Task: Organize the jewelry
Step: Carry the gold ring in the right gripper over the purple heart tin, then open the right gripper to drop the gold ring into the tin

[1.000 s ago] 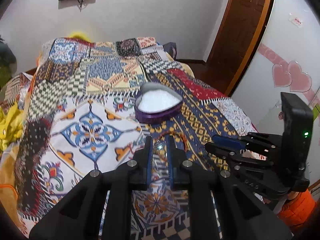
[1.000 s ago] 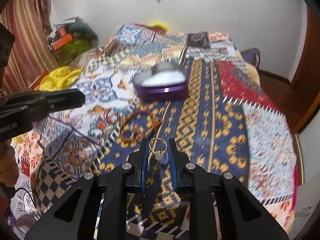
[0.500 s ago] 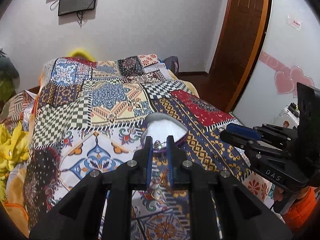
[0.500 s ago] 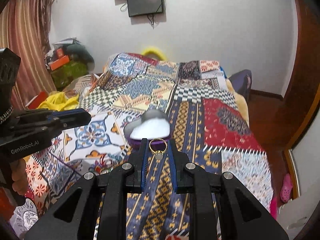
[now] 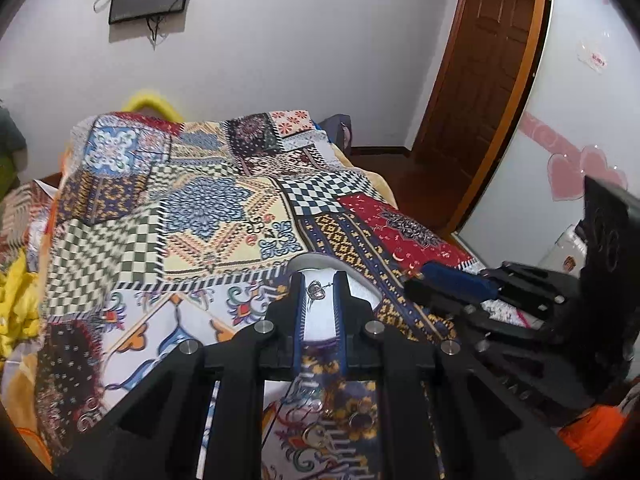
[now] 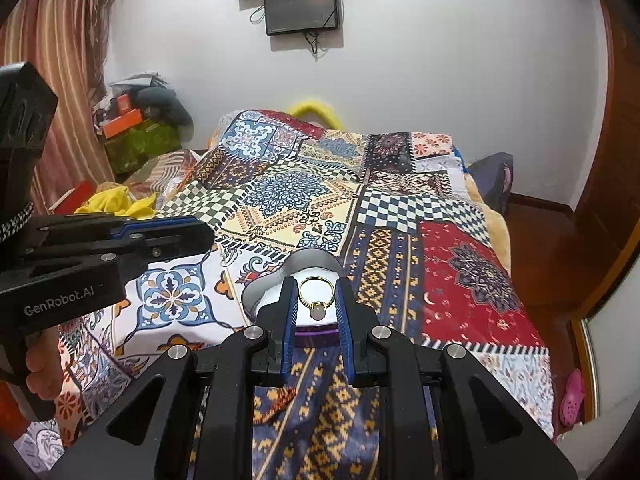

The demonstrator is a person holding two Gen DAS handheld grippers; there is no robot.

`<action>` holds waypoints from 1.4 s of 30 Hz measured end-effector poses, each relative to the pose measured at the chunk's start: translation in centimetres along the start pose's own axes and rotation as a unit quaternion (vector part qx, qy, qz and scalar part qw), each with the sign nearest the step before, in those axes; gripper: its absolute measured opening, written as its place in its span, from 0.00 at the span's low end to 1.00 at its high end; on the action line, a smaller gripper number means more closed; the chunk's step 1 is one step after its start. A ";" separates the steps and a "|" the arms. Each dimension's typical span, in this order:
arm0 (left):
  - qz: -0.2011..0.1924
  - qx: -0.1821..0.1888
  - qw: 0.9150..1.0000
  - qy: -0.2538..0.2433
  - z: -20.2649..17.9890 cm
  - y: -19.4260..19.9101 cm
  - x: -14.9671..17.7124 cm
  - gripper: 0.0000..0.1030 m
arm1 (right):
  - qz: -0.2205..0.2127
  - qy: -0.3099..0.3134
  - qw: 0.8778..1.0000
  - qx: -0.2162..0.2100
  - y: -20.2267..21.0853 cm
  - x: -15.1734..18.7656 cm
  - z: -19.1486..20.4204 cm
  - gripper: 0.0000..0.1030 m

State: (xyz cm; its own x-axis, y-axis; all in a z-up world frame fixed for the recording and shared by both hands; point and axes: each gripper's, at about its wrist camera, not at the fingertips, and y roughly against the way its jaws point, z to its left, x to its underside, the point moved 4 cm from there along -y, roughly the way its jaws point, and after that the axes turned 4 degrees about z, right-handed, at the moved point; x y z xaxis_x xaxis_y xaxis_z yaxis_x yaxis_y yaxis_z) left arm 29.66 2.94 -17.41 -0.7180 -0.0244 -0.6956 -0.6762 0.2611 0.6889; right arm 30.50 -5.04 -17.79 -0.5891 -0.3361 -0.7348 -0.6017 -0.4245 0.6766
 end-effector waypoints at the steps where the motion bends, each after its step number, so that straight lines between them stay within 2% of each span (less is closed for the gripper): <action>1: 0.002 0.002 1.000 0.001 0.1 -0.4 -0.2 0.12 | 0.002 0.000 1.000 -0.001 -0.4 -0.2 -0.1 0.17; 12: 0.026 -0.004 1.000 -0.016 0.2 -4.1 -1.1 0.12 | 0.019 0.016 1.000 0.004 -3.0 -0.6 -0.4 0.17; 27: 0.063 0.000 0.998 -0.004 1.0 -6.8 -0.5 0.12 | 0.058 0.022 0.998 -0.012 -5.4 -0.1 -1.1 0.17; 35: 0.061 -0.005 0.998 -0.007 1.1 -6.2 -0.3 0.12 | 0.077 0.044 0.996 -0.011 -5.6 0.1 -0.4 0.17; 42: 0.046 -0.016 0.999 -0.011 0.9 -3.9 -0.6 0.14 | 0.072 0.045 0.996 0.001 -4.5 0.0 -0.3 0.23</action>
State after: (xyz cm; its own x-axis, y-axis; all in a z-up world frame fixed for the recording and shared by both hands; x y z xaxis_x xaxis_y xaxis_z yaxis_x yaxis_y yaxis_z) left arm 32.91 2.81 -19.83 -0.7744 0.0190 -0.6325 -0.6122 0.2304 0.7564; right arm 33.41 -3.38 -20.84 -0.6180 -0.4677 -0.6319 -0.5162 -0.3650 0.7748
